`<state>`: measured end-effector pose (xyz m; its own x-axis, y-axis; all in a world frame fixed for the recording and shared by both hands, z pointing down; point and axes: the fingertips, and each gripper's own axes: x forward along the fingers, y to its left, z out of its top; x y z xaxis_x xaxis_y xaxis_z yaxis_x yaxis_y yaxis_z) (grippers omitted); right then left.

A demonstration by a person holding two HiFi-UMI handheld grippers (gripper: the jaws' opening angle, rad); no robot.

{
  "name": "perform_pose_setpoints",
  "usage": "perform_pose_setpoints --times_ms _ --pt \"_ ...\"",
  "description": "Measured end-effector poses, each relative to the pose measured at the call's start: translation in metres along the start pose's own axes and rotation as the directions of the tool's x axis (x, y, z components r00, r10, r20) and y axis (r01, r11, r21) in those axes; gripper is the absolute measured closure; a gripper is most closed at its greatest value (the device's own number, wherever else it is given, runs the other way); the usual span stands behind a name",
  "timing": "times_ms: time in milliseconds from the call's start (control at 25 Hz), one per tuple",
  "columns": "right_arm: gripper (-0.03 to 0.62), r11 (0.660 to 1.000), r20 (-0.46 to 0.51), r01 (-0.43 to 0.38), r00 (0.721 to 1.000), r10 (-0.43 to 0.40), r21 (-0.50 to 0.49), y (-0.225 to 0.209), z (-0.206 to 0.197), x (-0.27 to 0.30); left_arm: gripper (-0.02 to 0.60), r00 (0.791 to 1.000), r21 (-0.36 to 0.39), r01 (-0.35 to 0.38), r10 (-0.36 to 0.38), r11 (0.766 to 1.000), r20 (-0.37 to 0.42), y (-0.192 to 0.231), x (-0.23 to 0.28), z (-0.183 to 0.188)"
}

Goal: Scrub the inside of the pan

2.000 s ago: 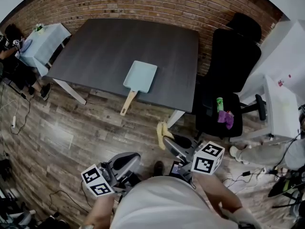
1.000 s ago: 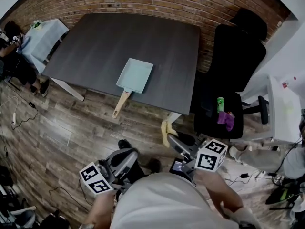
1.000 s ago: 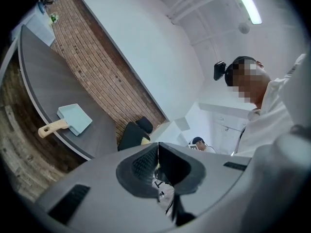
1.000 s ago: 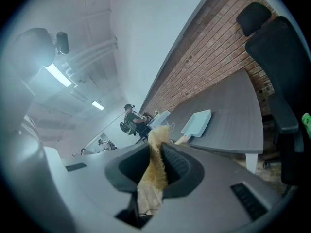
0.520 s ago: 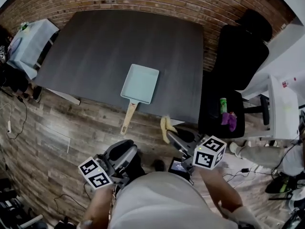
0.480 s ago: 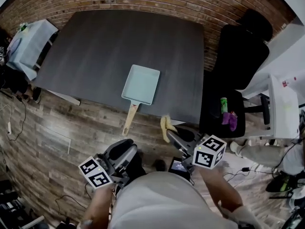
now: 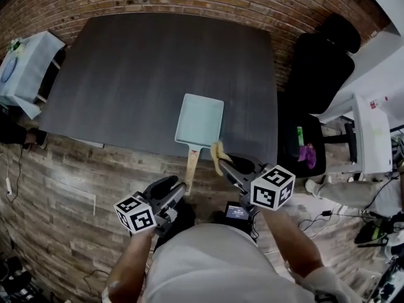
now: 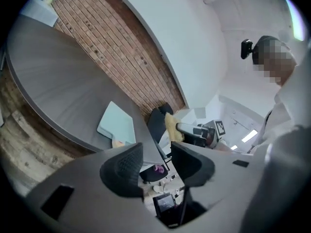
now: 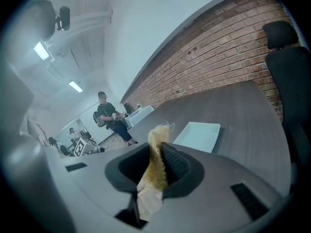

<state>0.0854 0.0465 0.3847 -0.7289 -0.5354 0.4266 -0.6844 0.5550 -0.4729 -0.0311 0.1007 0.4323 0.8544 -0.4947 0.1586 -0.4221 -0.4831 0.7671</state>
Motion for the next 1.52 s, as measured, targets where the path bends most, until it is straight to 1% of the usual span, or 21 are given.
perform_pose_setpoints --times_ms 120,280,400,600,840,960,1120,1200,1240,1320,1360,1480,1520 --pt "0.516 0.999 -0.032 0.033 0.999 -0.034 -0.030 -0.003 0.002 0.022 0.385 0.997 -0.021 0.013 -0.014 1.000 -0.072 0.022 0.007 -0.012" --pt "0.516 0.995 -0.082 0.073 0.994 -0.078 -0.061 -0.014 0.001 0.049 0.344 0.987 -0.032 0.016 -0.021 0.999 -0.160 0.044 0.024 -0.029" --pt "0.516 0.992 -0.123 0.085 0.988 -0.096 -0.091 -0.022 0.003 0.067 0.328 0.974 -0.042 0.010 -0.019 0.999 -0.226 0.054 0.036 -0.046" --pt "0.516 0.981 -0.183 0.099 0.975 -0.129 -0.166 -0.046 0.013 0.094 0.327 0.948 -0.078 0.019 -0.043 0.997 -0.316 0.059 0.056 -0.067" --pt "0.516 0.957 -0.273 0.082 0.948 -0.161 -0.280 -0.080 0.014 0.127 0.327 0.938 -0.106 -0.004 -0.033 0.994 -0.346 0.067 0.073 -0.073" --pt "0.516 0.934 -0.307 0.072 0.933 -0.187 -0.349 -0.099 0.019 0.142 0.328 0.933 -0.128 -0.010 -0.037 0.992 -0.357 0.068 0.081 -0.075" --pt "0.516 0.898 -0.318 0.066 0.922 -0.221 -0.435 -0.120 0.036 0.162 0.333 0.929 -0.155 -0.009 -0.049 0.988 -0.366 0.067 0.089 -0.077" --pt "0.517 0.869 -0.319 0.066 0.914 -0.249 -0.490 -0.131 0.043 0.170 0.352 0.928 -0.166 -0.011 -0.052 0.986 -0.368 0.067 0.093 -0.079" --pt "0.516 0.849 -0.320 0.063 0.909 -0.266 -0.525 -0.135 0.045 0.174 0.372 0.930 -0.174 -0.013 -0.052 0.985 -0.364 0.068 0.094 -0.079" --pt "0.517 0.791 -0.324 0.047 0.896 -0.303 -0.610 -0.142 0.047 0.184 0.426 0.935 -0.198 -0.019 -0.052 0.980 -0.350 0.071 0.095 -0.076" --pt "0.517 0.752 -0.326 0.032 0.888 -0.323 -0.658 -0.144 0.047 0.189 0.448 0.938 -0.213 -0.022 -0.054 0.977 -0.342 0.073 0.094 -0.076" --pt "0.517 0.615 -0.321 -0.027 0.871 -0.373 -0.788 -0.147 0.043 0.200 0.463 0.943 -0.270 -0.027 -0.065 0.962 -0.327 0.074 0.095 -0.077" --pt "0.517 0.577 -0.316 -0.043 0.869 -0.382 -0.816 -0.148 0.041 0.203 0.468 0.943 -0.286 -0.029 -0.068 0.958 -0.326 0.073 0.097 -0.078"
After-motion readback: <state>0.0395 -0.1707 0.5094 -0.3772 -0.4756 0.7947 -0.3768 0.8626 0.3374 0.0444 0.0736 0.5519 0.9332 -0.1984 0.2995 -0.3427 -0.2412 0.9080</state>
